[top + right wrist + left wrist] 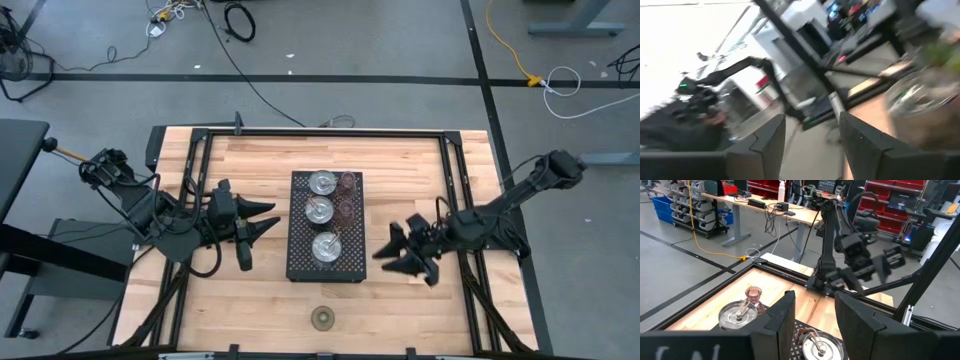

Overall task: Pick & Place candle stick holders
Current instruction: Put the green glass candle holder on the shelf aligned with the green glass candle holder

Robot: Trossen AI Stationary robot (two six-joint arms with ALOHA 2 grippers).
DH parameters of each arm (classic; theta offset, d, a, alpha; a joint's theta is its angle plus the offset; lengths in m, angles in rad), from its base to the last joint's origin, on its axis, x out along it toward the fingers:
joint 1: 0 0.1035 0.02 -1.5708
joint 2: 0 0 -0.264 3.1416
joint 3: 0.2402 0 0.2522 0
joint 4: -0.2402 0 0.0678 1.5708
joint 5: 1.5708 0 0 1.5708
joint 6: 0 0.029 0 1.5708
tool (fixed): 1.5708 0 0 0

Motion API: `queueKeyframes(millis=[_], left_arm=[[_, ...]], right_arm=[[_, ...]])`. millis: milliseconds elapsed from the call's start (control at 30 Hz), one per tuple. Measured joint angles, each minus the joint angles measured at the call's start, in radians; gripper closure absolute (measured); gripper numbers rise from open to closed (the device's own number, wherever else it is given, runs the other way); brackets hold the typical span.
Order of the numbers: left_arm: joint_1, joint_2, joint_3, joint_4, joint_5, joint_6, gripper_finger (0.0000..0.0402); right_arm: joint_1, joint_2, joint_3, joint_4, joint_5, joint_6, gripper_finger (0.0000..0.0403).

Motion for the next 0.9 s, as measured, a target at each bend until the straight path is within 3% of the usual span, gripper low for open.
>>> queueKeyframes(millis=[167,433,900], left_arm=[[0.0,0.0,0.0,0.0,0.003,-0.001,0.026],[-0.001,0.0,0.0,0.001,0.037,-0.011,0.026],[0.0,0.0,0.0,0.024,0.016,-0.091,0.026]], right_arm=[[0.098,0.06,0.0,0.102,0.0,0.115,0.022],[0.234,0.194,0.0,0.118,0.05,0.312,0.022],[0.395,0.334,0.0,0.159,0.088,0.348,0.0221]])
